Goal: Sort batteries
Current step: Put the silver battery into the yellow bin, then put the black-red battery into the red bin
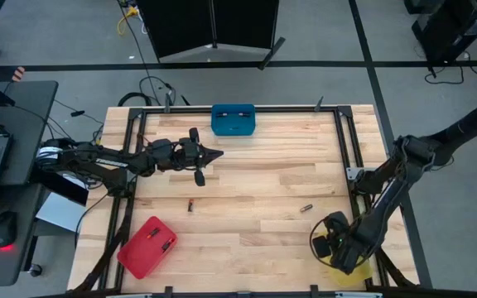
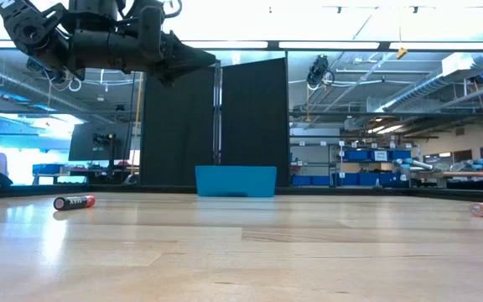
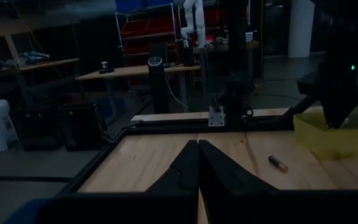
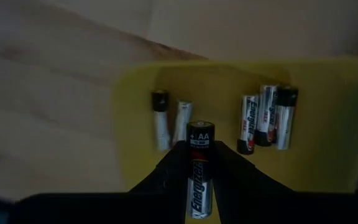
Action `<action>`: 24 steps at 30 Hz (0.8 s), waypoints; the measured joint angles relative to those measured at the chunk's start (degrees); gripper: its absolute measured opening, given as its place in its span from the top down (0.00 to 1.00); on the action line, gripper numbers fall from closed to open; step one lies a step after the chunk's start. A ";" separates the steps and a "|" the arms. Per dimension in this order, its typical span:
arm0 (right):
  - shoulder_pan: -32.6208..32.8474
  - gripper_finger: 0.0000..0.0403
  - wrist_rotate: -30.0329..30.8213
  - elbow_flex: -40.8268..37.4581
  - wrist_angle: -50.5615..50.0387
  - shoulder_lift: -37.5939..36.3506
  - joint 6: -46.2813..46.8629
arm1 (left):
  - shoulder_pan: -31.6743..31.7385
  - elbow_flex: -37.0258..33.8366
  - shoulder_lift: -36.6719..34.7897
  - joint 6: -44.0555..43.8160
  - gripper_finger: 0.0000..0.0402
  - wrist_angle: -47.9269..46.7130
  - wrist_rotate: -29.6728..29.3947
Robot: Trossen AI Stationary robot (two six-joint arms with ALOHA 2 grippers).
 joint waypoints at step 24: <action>0.54 0.62 0.01 -6.60 7.65 4.63 1.73 | 0.00 0.00 0.00 -2.82 0.98 -2.66 0.00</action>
